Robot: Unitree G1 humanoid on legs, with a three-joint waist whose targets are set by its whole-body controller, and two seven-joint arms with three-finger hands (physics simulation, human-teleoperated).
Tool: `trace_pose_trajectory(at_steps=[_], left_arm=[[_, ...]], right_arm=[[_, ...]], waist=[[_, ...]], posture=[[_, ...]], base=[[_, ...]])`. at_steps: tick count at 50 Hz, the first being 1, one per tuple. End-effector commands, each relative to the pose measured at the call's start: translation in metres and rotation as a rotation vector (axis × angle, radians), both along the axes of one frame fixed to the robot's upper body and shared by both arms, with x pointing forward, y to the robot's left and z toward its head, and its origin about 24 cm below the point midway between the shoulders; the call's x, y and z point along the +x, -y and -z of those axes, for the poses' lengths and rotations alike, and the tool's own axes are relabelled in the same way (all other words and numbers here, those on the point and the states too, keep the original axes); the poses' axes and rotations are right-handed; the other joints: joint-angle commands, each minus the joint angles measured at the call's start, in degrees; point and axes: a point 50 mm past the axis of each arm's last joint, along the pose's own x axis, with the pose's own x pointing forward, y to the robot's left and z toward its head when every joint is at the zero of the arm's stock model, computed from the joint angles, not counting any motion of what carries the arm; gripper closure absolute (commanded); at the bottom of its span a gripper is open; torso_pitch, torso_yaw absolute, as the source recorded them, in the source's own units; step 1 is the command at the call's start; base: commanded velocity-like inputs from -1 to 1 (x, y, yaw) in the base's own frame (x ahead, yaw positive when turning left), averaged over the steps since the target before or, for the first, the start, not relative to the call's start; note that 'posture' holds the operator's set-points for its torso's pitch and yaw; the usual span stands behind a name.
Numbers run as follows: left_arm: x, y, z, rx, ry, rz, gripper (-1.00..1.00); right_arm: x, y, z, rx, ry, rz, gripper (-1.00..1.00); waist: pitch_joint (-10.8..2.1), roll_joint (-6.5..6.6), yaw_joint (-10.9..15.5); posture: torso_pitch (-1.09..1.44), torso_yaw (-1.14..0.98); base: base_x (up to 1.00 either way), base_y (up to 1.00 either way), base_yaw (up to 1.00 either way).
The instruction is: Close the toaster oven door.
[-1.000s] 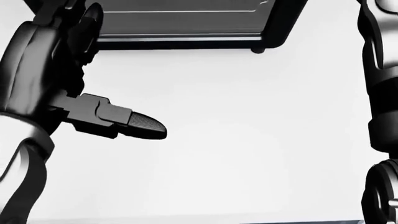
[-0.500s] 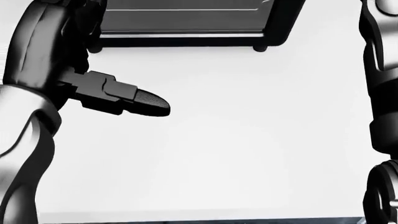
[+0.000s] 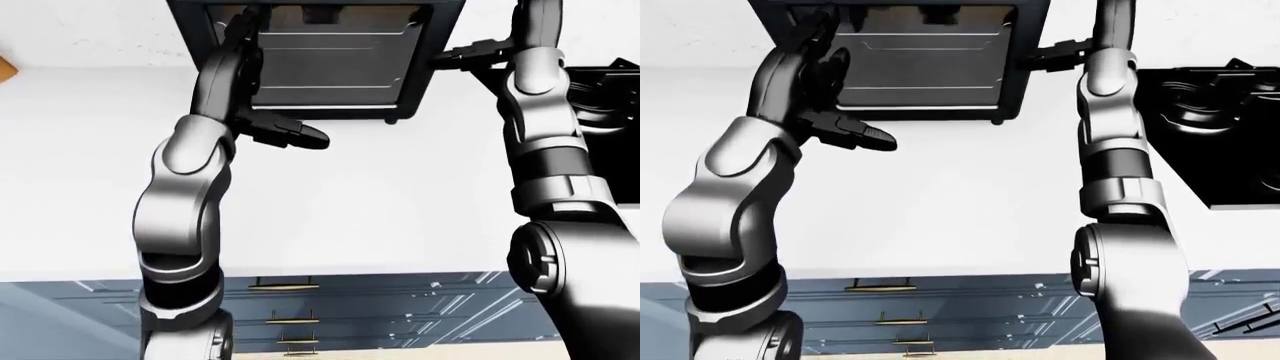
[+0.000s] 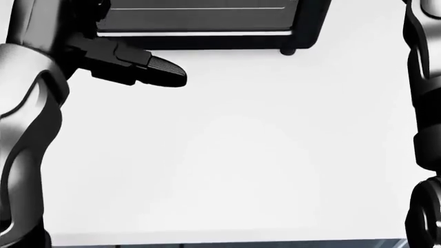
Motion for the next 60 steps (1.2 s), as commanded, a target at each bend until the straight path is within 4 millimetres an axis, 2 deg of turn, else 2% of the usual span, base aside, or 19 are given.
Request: trace_pose_trajectory(at_steps=[1,10,22,46,60], left_arm=[[-0.005,0.0,-0.02,-0.005,0.098,-0.001,-1.0],[0.001,0.0,-0.029,-0.017,0.109,-0.002,-1.0],[0.016,0.001,-0.031,-0.01,0.105,-0.012,-1.0],[0.042,0.005,-0.051,0.006,0.121,-0.016,-1.0],[0.063,0.01,-0.048,0.01,0.078,-0.005,-1.0]], right_arm=[[-0.007,-0.001,-0.026,0.011,0.097,0.008,-1.0],[-0.006,0.003,-0.019,0.06,0.073,0.021,-1.0],[-0.006,0.006,-0.016,0.077,0.06,0.032,-1.0],[-0.006,0.006,-0.017,0.081,0.055,0.038,-1.0],[-0.006,0.008,-0.019,0.083,0.058,0.04,-1.0]], waist=[[-1.82,-0.21,0.0],[-1.87,-0.34,0.1],[-1.93,-0.45,0.2],[-1.49,-0.98,0.6],[-1.51,-0.74,0.2]], posture=[[0.0,0.0],[0.0,0.0],[0.0,0.0],[0.0,0.0],[0.0,0.0]], base=[[0.0,0.0,0.0],[0.0,0.0,0.0],[0.0,0.0,0.0],[0.0,0.0,0.0],[0.0,0.0,0.0]])
